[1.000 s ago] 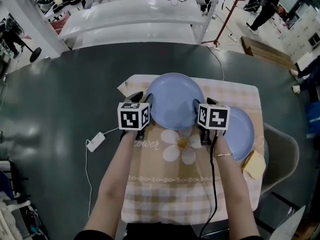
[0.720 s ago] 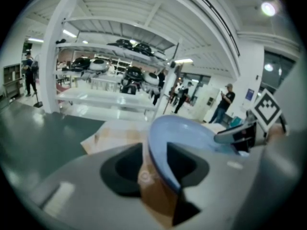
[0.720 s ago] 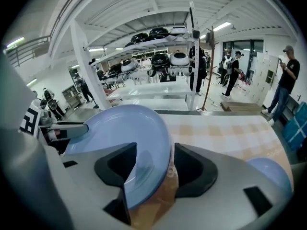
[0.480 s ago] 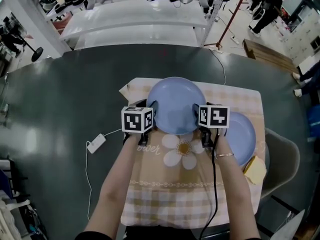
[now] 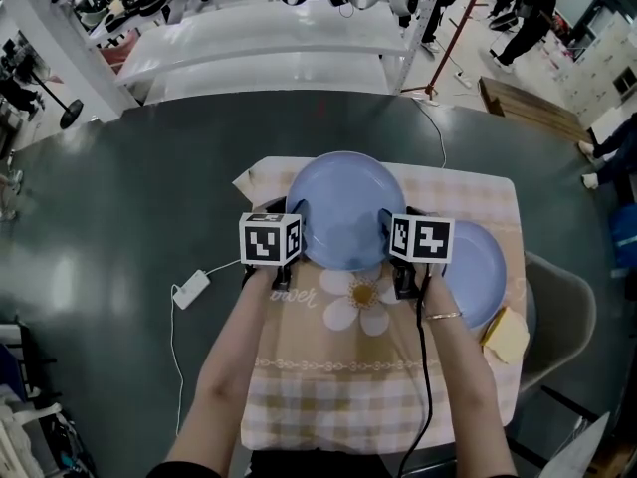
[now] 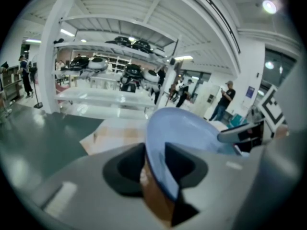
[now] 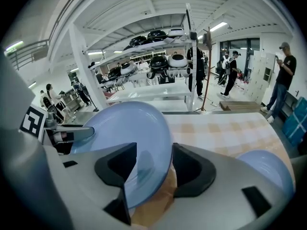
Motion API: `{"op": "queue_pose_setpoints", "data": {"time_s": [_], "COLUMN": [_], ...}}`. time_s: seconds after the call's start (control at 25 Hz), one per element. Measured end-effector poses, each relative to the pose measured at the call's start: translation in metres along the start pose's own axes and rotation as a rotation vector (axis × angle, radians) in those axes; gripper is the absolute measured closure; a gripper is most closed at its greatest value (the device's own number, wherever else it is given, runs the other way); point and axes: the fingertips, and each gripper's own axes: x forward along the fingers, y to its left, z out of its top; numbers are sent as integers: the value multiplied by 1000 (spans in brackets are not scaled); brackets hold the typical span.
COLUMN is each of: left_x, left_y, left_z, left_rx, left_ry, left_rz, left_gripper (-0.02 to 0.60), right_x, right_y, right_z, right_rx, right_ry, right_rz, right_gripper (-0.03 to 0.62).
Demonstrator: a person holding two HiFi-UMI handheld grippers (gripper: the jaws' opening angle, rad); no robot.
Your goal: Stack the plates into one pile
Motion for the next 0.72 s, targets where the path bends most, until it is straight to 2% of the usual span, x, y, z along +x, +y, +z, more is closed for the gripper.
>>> {"op": "queue_pose_setpoints", "data": {"time_s": [0.44,0.72], "left_x": [-27,-43], "left_y": [-13,-57], "left_z": [31,54], "left_rx": [56,112], "left_ry": [-39,-76], "left_rz": [0,-54], "left_gripper": [466,466], "right_x": [-45,-98], "right_y": [8,-12], "right_z": [-4,-2], "right_rx": [67,136], "right_ry": [-46,-124], "right_rz": [1,-10], "right_gripper": [379,379]}}
